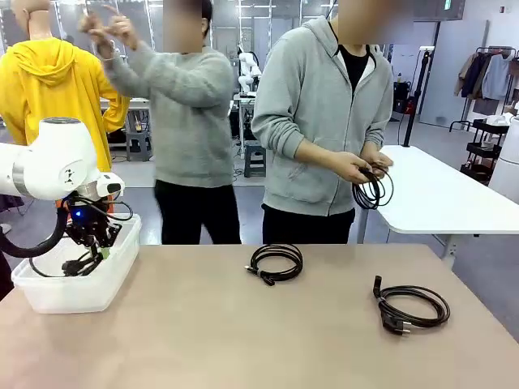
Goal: Organize and store the cables.
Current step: Place the Power Cable into the Organizing box.
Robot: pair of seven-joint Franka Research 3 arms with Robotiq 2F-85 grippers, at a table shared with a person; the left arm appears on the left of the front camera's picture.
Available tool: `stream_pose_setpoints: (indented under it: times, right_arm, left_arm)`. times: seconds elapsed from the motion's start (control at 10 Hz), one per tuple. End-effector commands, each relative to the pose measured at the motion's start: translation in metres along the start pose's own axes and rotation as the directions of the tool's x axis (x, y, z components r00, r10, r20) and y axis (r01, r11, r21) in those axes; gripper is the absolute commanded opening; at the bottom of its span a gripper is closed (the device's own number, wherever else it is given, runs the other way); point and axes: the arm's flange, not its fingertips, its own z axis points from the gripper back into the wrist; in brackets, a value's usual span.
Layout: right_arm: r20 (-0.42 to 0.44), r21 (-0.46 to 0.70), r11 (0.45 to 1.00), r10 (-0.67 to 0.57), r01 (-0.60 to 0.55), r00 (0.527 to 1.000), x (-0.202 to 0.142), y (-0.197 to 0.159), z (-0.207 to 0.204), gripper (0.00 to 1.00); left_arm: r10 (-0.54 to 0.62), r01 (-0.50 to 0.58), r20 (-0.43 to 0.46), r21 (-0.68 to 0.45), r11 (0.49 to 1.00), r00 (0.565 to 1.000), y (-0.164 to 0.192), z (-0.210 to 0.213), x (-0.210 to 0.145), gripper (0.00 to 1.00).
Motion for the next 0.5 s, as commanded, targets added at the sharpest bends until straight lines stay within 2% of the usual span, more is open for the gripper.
stream_pose_setpoints:
  times: [0.0,0.1,0.2,0.4]
  right_arm:
    - [0.013,0.009,1.000,0.016,-0.017,1.000,0.0007,-0.0014,0.0001,1.00]
    - [0.013,0.009,1.000,0.016,-0.017,1.000,0.0007,-0.0014,0.0001,1.00]
    - [0.013,0.009,1.000,0.016,-0.017,1.000,0.0007,-0.0014,0.0001,1.00]
    - [0.013,0.009,1.000,0.016,-0.017,1.000,0.0007,-0.0014,0.0001,1.00]
  left_arm:
    - [-0.006,0.006,-0.025,-0.021,1.000,1.000,0.0053,0.0124,0.0080,0.72]
    - [-0.007,0.007,-0.022,-0.017,1.000,1.000,0.0056,0.0157,0.0061,0.93]
    - [-0.004,0.004,-0.017,-0.013,1.000,1.000,0.0050,0.0182,0.0072,1.00]
    - [-0.002,0.001,-0.016,-0.012,1.000,1.000,0.0052,0.0215,0.0052,1.00]
